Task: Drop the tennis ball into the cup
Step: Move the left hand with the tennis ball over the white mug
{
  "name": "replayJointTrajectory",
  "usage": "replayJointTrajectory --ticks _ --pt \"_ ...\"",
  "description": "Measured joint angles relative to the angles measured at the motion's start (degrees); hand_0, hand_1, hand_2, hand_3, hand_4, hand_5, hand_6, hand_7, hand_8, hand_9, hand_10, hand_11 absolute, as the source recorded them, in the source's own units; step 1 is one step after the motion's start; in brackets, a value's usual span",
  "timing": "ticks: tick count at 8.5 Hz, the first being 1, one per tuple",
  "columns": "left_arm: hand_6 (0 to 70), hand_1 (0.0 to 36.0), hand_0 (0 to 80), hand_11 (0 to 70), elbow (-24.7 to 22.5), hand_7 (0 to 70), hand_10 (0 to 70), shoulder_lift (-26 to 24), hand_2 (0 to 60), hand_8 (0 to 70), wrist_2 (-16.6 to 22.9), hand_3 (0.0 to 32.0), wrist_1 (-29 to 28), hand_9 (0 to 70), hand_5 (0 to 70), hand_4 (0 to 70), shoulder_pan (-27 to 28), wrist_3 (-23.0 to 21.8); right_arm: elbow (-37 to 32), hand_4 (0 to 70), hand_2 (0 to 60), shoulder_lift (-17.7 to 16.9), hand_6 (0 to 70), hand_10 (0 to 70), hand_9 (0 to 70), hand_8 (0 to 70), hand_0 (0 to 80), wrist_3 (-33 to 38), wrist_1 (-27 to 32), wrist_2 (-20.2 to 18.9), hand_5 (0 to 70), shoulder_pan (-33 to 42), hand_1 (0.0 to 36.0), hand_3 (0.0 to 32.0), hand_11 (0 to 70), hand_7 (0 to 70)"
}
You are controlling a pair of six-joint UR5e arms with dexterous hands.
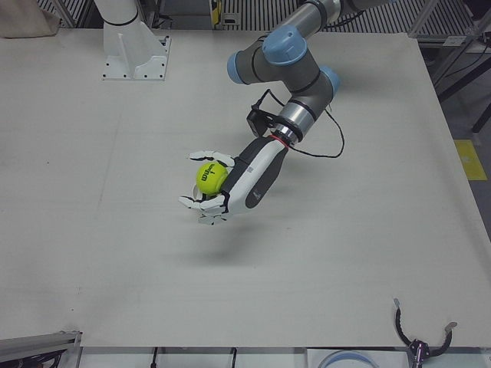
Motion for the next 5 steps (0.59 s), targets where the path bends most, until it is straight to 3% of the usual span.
replayJointTrajectory --ticks 5 --pt "68.5 21.6 54.6 22.2 -0.04 70.0 14.6 5.47 33.7 50.7 -0.03 0.0 -4.54 70.0 16.9 43.2 2.51 2.3 -0.02 0.0 0.0 0.0 0.0 0.0 0.0 0.0 0.0 0.0 -0.06 0.0 0.0 0.0 0.0 0.0 0.0 0.0"
